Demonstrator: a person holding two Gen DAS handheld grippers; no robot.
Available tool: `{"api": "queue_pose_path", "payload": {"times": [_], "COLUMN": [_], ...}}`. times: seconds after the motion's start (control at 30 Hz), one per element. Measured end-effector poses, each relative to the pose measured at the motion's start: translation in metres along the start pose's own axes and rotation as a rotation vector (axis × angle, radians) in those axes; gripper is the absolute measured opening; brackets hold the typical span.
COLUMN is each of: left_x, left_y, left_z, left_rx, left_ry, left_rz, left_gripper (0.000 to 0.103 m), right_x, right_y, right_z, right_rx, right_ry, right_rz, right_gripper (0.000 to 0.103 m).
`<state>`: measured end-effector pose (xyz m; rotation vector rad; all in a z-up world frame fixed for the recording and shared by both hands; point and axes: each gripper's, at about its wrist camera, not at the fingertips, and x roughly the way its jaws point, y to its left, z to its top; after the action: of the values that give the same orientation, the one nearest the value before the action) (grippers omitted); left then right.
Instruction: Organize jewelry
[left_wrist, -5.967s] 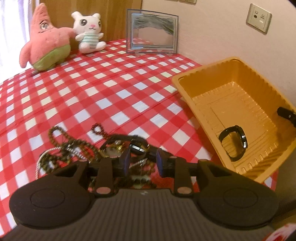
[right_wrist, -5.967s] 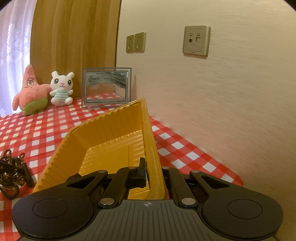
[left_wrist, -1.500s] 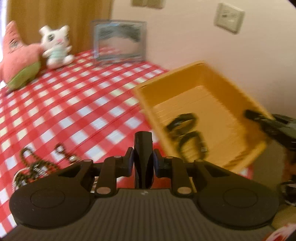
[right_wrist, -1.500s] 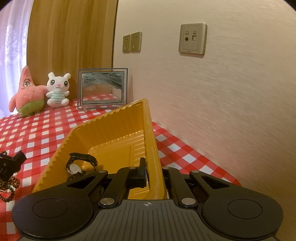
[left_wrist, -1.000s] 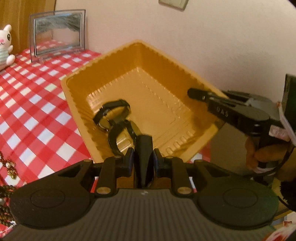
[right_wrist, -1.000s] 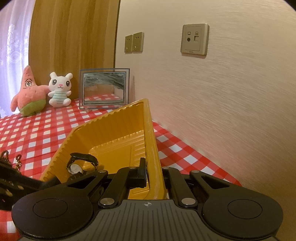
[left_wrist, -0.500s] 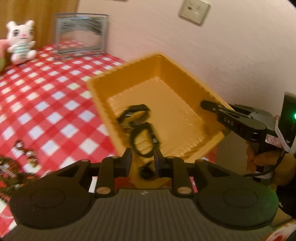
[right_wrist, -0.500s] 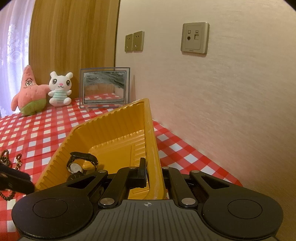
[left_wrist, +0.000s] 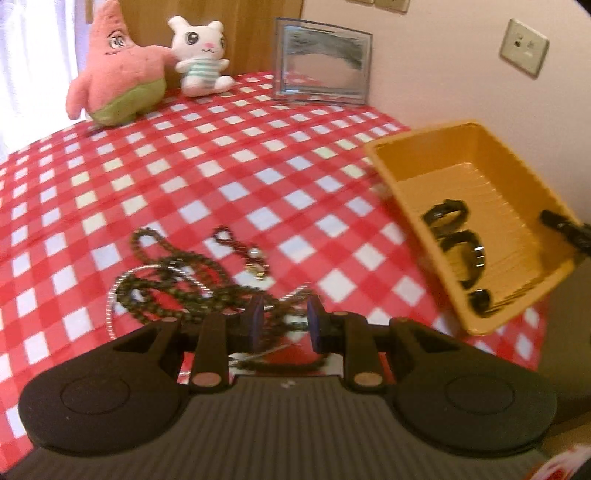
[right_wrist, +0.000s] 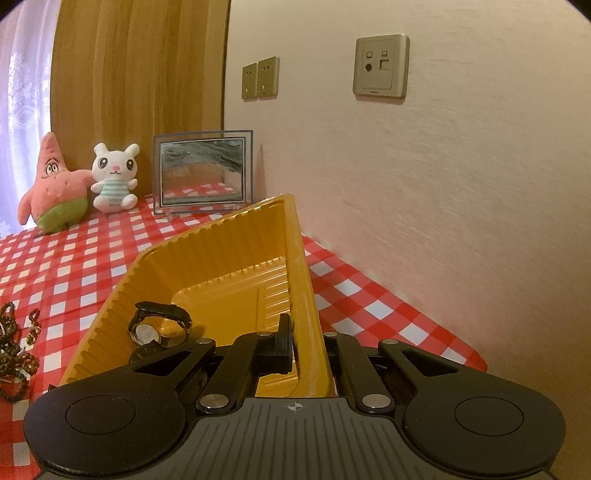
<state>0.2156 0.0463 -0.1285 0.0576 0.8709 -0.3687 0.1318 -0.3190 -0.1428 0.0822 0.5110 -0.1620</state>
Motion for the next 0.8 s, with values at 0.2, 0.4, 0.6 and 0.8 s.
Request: {"api": "queue_pose_path", "payload": {"times": [0.2,0.4,0.6,0.8], "left_x": [0.018,0.044,0.064,0.076], "left_y": [0.000,-0.001,-0.003,-0.002], "left_z": [0.006,0.012,0.017,0.022], "left_rx": [0.072,0.154,0.213,0.240], "left_ry": [-0.029,-0.040,-0.036,-0.027], "left_rz": [0.040,0.075,0.089,0.088], "left_gripper": [0.021,0.021,0.019,0.016], "right_x": [0.000,0.001,0.009,0.022], "right_y": [0.000,0.001,0.008,0.016], "right_z": [0.001,0.003,0.006,0.014], "right_rx": [-0.005,-0.002,-0.002,-0.007], "right_ry": [-0.002,-0.002,-0.007,-0.011], "right_rz": [-0.002,-0.014,-0.021,-0.005], "right_gripper": [0.004,0.004,0.004,0.004]}}
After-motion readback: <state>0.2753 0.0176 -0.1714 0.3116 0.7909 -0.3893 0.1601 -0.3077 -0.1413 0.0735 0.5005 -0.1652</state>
